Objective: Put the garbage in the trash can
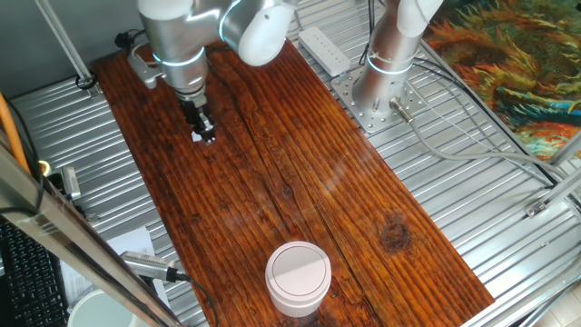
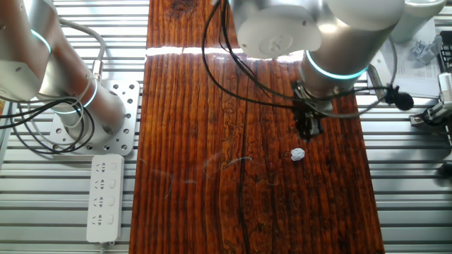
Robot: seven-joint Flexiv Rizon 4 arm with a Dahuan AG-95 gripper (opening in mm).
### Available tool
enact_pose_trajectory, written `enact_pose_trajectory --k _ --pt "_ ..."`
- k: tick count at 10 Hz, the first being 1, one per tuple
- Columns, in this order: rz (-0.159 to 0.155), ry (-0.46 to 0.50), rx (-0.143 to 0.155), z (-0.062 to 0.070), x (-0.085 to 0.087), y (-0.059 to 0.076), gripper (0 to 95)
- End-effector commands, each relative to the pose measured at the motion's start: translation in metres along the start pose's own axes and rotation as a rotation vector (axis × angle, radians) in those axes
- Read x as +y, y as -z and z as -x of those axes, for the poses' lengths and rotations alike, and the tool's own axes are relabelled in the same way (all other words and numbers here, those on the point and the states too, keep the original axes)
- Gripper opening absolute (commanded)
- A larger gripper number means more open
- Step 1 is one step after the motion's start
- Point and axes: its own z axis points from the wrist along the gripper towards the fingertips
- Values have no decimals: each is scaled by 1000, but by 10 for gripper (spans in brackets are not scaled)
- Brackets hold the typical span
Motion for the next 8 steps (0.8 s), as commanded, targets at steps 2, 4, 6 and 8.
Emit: enact_pose_trajectory --k 2,4,6,8 --pt "-2 54 -19 9 -21 -11 570" --pt "-3 76 -29 12 -32 -20 570" --pt "-7 80 -21 11 -36 -34 570" --pt "-12 80 -18 11 -37 -39 570"
